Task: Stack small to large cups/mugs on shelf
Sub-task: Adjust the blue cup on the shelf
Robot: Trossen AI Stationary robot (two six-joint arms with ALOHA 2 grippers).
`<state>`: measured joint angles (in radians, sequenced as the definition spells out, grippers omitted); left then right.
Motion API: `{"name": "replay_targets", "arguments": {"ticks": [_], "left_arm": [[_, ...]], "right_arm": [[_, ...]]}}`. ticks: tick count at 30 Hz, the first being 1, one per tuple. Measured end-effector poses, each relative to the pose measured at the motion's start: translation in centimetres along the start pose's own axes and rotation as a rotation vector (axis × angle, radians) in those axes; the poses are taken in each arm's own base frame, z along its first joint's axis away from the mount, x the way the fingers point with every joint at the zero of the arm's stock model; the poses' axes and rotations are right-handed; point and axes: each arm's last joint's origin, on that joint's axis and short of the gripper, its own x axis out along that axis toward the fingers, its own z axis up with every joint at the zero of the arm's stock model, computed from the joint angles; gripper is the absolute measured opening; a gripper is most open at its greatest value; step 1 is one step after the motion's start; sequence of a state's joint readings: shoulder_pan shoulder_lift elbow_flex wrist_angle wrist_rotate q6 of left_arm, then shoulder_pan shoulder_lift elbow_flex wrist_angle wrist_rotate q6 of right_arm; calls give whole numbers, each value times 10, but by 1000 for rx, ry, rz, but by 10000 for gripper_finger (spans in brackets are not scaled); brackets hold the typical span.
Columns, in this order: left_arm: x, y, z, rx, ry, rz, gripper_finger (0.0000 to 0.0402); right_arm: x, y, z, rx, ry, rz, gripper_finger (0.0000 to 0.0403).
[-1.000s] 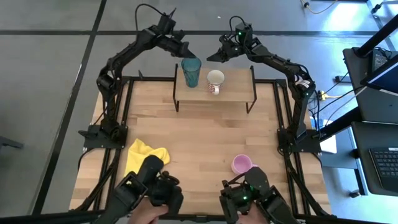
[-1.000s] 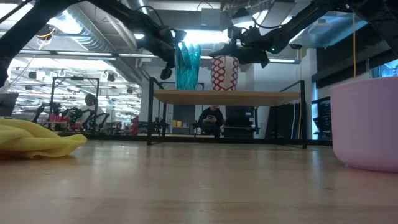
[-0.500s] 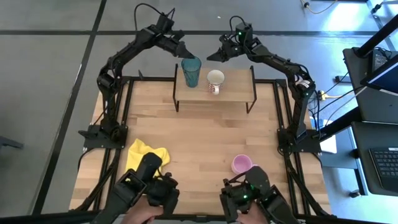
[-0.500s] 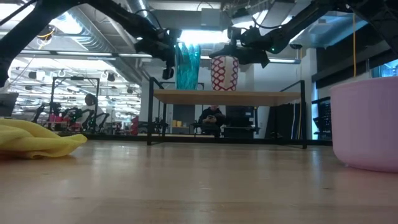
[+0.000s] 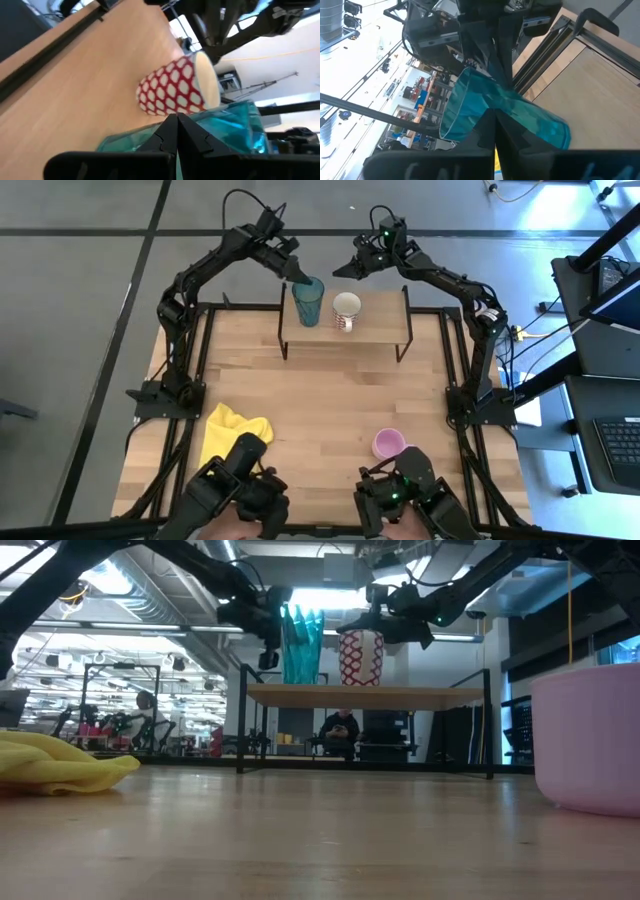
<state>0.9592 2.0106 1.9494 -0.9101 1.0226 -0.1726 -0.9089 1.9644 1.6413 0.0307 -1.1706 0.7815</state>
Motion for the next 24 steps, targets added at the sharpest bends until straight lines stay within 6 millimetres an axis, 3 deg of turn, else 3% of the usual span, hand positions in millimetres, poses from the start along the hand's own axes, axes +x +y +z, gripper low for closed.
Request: {"name": "replay_targets", "arguments": {"ticks": [24], "left_arm": [[0, 2, -7, -23, 45, 27, 0]], "right_arm": [[-8, -2, 3, -2, -16, -9, 6]]}}
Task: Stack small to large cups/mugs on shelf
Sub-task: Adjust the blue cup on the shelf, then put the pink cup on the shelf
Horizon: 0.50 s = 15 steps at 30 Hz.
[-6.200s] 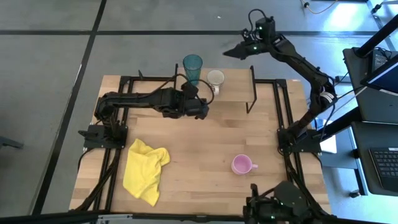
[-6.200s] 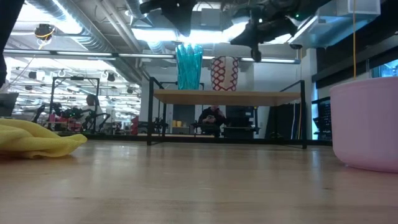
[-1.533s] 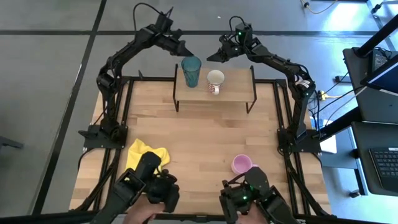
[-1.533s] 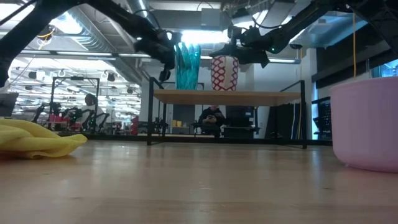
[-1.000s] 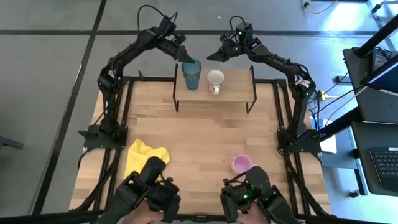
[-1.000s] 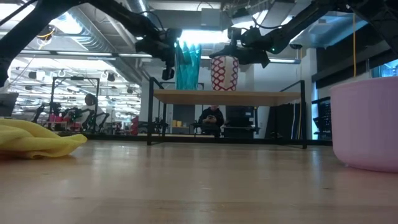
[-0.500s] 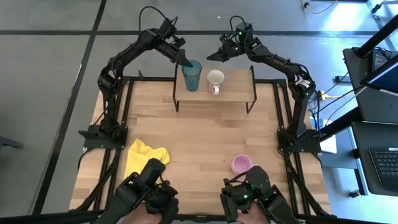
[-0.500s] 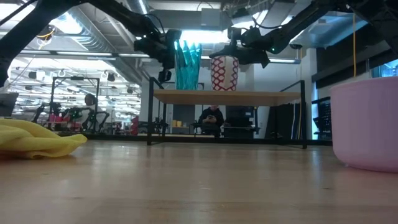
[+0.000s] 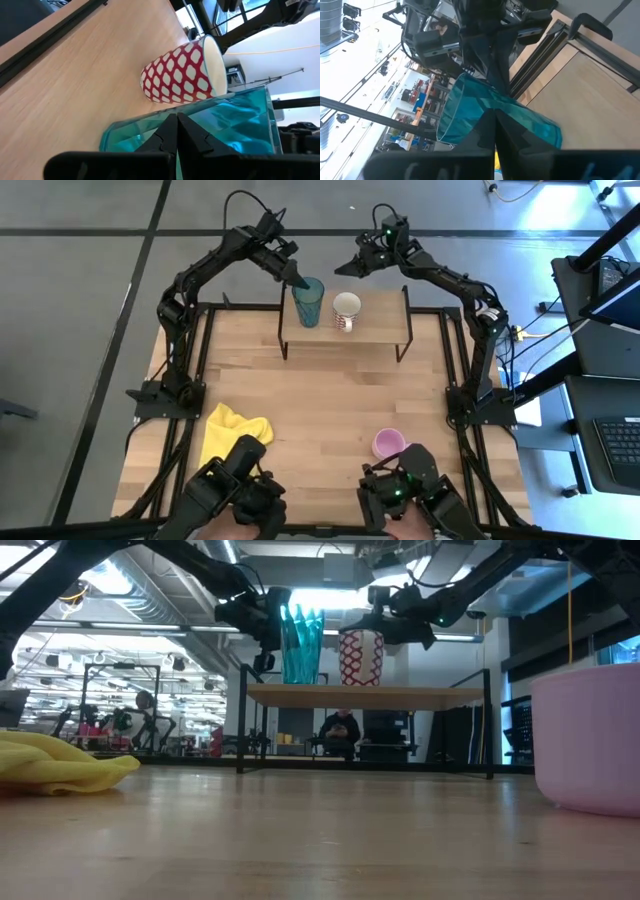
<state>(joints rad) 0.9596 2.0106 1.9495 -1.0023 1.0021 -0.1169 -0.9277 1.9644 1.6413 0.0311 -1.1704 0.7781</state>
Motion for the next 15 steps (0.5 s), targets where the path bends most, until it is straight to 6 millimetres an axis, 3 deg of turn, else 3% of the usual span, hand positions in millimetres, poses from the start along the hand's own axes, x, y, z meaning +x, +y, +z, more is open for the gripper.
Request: {"name": "replay_targets", "arguments": {"ticks": [7, 11, 15], "left_arm": [[0, 0, 0, 7, 0, 9, 0], [-3, 7, 1, -5, -24, 184, 0], [-10, 14, 2, -24, -57, 356, 0]], "right_arm": [[-2, -1, 1, -1, -4, -2, 6], [-8, -3, 3, -8, -16, -9, 6], [-26, -8, 8, -15, -51, -27, 6]]}}
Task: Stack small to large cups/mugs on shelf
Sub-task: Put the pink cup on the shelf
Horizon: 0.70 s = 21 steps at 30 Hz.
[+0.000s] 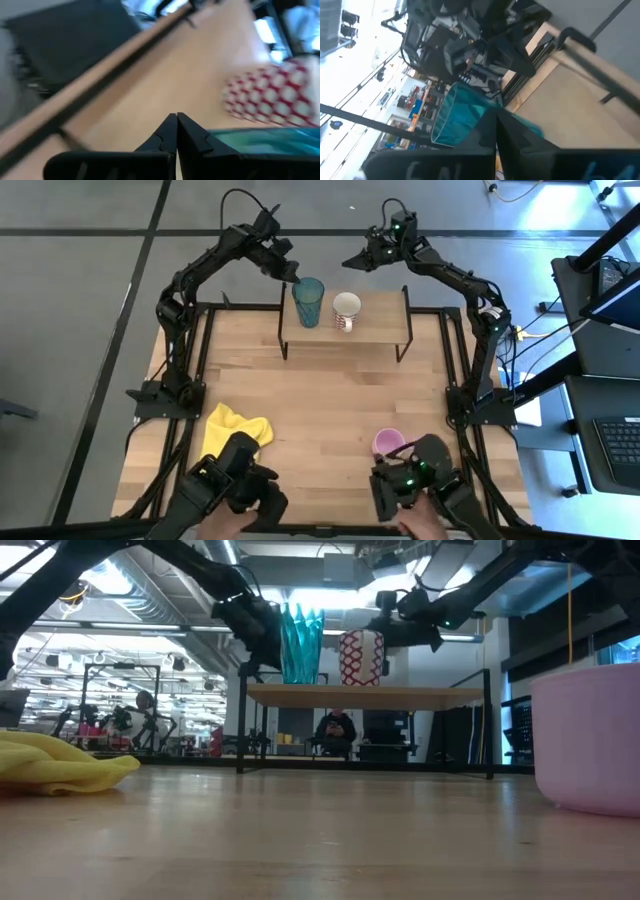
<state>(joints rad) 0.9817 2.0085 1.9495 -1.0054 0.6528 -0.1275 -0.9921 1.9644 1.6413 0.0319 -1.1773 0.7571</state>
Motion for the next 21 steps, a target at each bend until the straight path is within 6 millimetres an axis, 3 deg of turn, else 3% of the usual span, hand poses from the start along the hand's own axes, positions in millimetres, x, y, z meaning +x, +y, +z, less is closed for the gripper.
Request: {"name": "replay_targets", "arguments": {"ticks": [5, 10, 16, 21], "left_arm": [[-20, -10, 2, 42, -81, 112, 0], [-64, -37, -3, 131, -234, 308, 0], [-137, -89, -37, 165, -436, 648, 0], [-179, -140, -84, 199, -538, 715, 0]], "right_arm": [[-33, -8, 9, 12, -14, 20, 6], [-60, -2, 16, -99, -30, 43, 6], [-82, 48, 20, -345, -76, 50, 6], [-103, 104, 10, -510, -124, -1, 6]]}}
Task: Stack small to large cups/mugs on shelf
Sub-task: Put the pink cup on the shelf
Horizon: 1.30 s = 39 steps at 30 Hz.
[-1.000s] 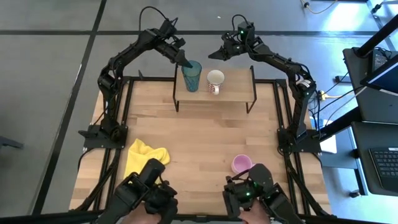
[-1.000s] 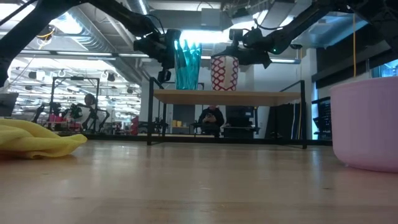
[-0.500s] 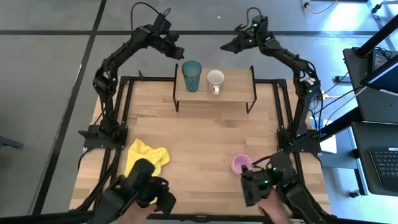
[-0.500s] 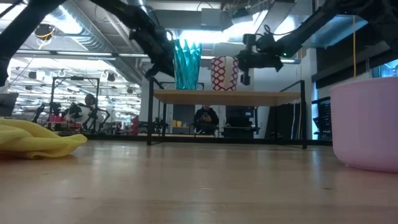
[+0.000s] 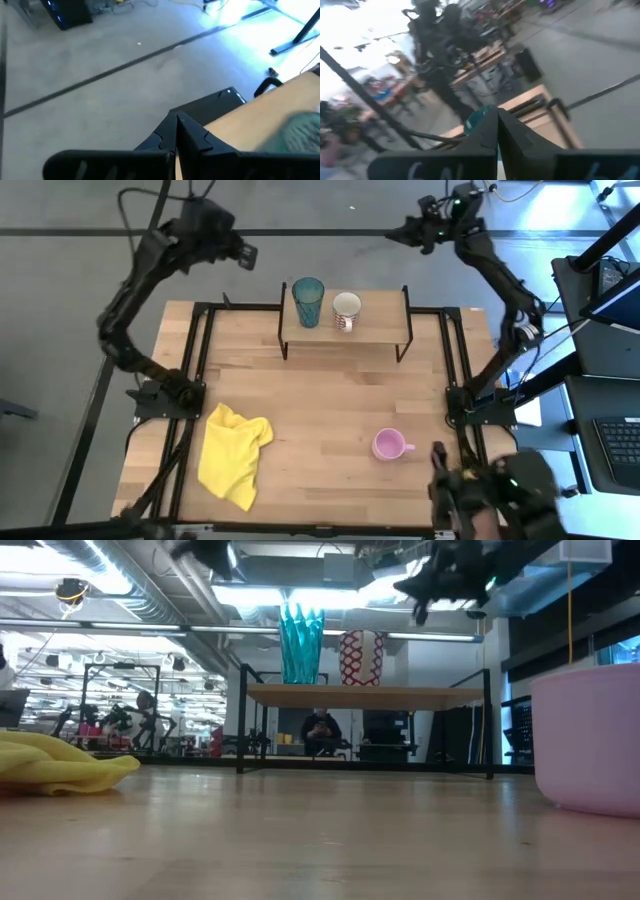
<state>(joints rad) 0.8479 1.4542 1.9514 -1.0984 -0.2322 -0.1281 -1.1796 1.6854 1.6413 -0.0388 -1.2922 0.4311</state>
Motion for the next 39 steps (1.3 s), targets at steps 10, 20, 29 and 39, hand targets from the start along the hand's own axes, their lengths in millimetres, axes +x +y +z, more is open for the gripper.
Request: {"name": "replay_targets", "arguments": {"ticks": [10, 20, 29, 39], "left_arm": [[-68, -54, -32, 65, -9, -51, 0], [-41, -125, -85, 164, 63, -136, 7], [-34, -161, -137, 195, 141, -208, 13], [-46, -171, -151, 190, 140, -238, 3]], "right_arm": [[-28, 104, -41, -141, 312, -526, 6], [-46, 201, -85, 136, 539, -843, 6], [-73, 255, -135, 392, 487, -905, 6], [-84, 242, -212, 539, 200, -688, 6]]}}
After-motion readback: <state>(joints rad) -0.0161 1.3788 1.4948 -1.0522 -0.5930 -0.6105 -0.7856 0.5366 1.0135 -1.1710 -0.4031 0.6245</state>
